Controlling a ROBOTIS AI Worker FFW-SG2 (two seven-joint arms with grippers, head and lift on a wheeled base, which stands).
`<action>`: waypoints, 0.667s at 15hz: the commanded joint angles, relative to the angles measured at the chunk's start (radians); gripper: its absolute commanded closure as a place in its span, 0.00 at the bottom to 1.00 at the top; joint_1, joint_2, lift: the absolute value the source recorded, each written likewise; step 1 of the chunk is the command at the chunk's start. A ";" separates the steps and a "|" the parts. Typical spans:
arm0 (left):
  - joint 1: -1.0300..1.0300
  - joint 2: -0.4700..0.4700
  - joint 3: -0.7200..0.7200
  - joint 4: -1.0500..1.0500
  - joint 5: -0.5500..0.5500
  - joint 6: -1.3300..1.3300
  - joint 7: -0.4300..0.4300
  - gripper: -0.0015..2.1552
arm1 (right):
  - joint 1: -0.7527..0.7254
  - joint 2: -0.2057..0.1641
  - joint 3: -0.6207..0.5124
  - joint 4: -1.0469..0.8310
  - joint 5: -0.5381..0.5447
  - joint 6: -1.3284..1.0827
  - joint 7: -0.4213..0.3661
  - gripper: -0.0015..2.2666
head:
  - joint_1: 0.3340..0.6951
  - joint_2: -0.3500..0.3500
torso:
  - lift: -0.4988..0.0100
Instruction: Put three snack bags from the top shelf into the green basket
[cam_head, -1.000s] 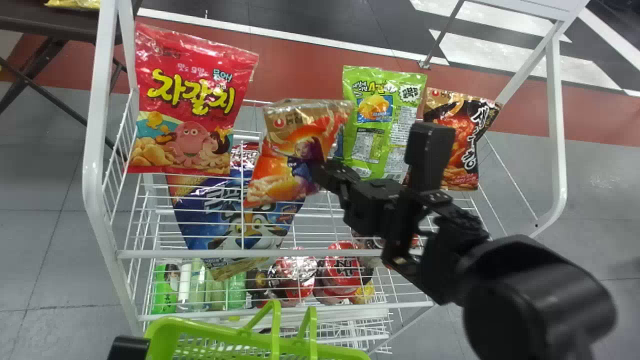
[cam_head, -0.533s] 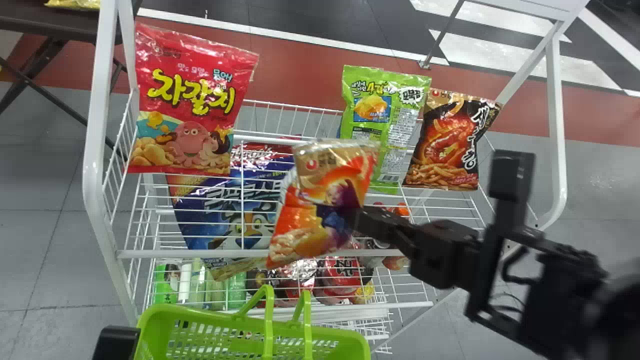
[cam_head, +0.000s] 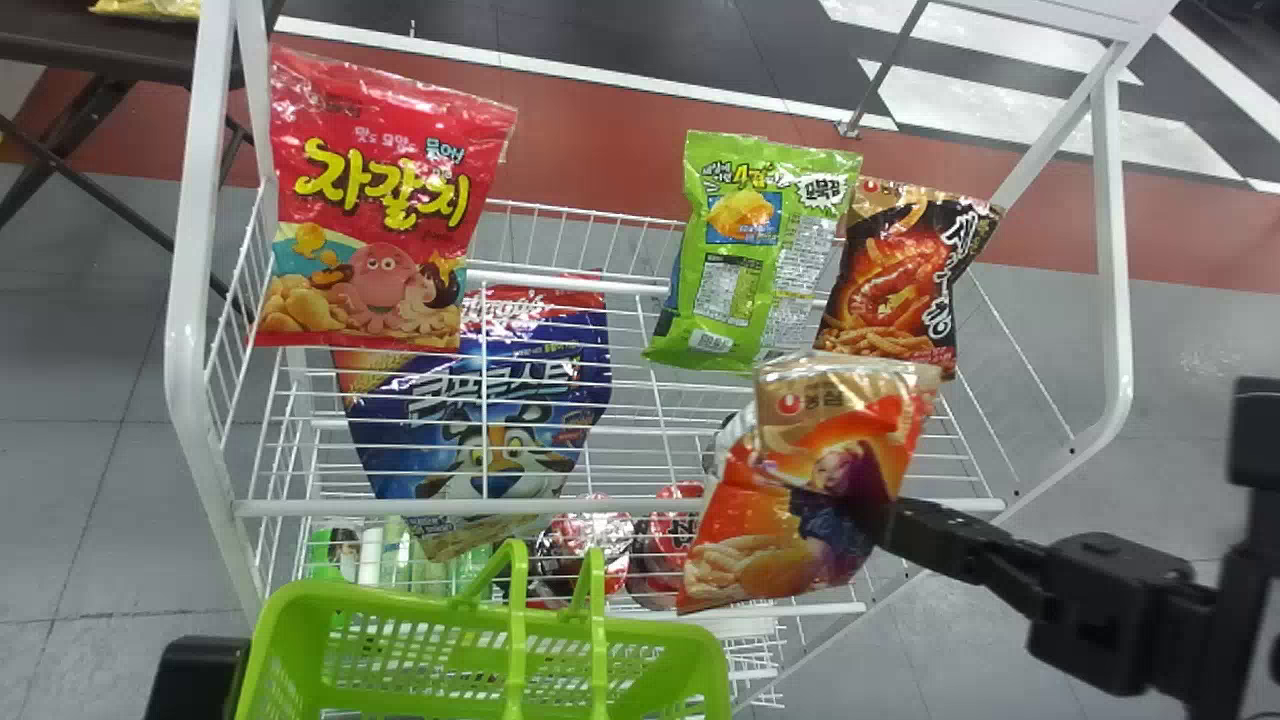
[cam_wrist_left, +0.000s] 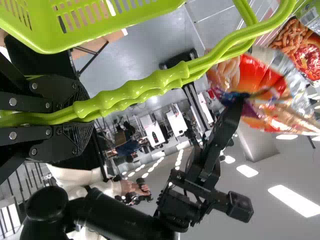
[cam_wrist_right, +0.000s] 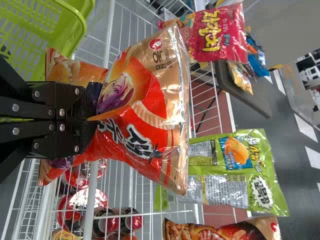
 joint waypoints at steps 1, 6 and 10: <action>0.000 -0.001 0.006 0.000 0.006 -0.013 0.001 0.65 | 0.021 -0.004 -0.043 0.000 -0.076 0.018 0.002 0.99 | 1.00 0.00 | 0.89; -0.002 -0.003 0.006 -0.002 0.011 -0.034 0.007 0.65 | 0.114 0.004 0.159 0.038 -0.024 0.018 -0.021 0.99 | 1.00 0.00 | 0.89; -0.006 -0.006 0.006 -0.002 0.011 -0.043 0.009 0.65 | 0.156 0.002 0.312 0.086 0.018 0.018 -0.023 0.99 | 1.00 0.00 | 0.89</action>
